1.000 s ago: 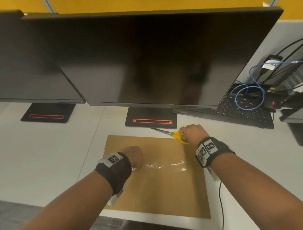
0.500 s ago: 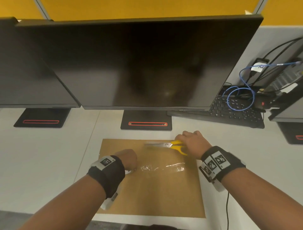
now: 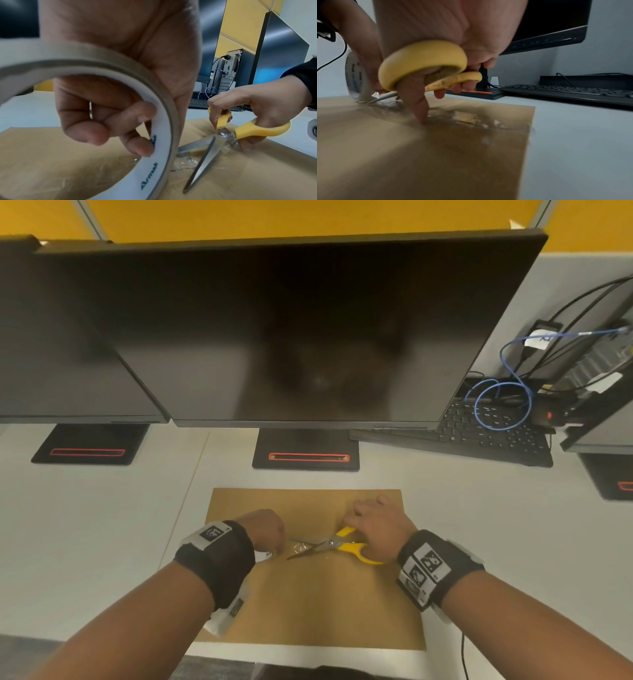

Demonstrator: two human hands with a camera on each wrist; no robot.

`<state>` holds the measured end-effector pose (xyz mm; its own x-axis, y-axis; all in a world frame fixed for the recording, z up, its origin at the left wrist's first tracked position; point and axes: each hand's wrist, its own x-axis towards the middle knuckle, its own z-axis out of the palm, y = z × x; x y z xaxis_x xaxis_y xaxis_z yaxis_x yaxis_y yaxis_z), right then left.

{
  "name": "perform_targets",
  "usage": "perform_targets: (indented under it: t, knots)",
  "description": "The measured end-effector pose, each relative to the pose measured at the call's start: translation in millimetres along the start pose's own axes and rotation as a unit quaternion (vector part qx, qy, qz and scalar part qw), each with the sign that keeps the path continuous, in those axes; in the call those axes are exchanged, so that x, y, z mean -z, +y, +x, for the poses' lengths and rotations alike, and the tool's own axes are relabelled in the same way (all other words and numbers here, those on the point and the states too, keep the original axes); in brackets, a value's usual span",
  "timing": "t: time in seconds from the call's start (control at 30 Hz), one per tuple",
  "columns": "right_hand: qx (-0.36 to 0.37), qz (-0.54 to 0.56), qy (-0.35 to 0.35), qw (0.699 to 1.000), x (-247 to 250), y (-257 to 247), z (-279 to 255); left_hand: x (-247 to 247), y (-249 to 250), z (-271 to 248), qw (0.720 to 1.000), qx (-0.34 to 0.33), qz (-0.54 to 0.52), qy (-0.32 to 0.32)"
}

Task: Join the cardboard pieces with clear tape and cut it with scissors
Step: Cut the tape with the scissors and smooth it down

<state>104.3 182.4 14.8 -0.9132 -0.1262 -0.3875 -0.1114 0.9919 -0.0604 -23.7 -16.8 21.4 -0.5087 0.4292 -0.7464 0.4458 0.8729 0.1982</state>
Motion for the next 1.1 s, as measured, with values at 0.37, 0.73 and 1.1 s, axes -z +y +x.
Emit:
perform_targets:
  t: [0.37, 0.73, 1.1]
  knots:
    - [0.026, -0.008, -0.016, 1.0, 0, -6, 13, 5, 6, -4, 1.0, -0.005, 0.015, -0.009]
    - [0.037, -0.016, -0.02, 0.999, -4, -7, 14, 9, 3, -1, 1.0, -0.01, -0.012, -0.001]
    - [-0.138, 0.165, 0.052, 0.975, -11, 24, 10, 32, -19, -5, 0.977, -0.016, -0.183, 0.112]
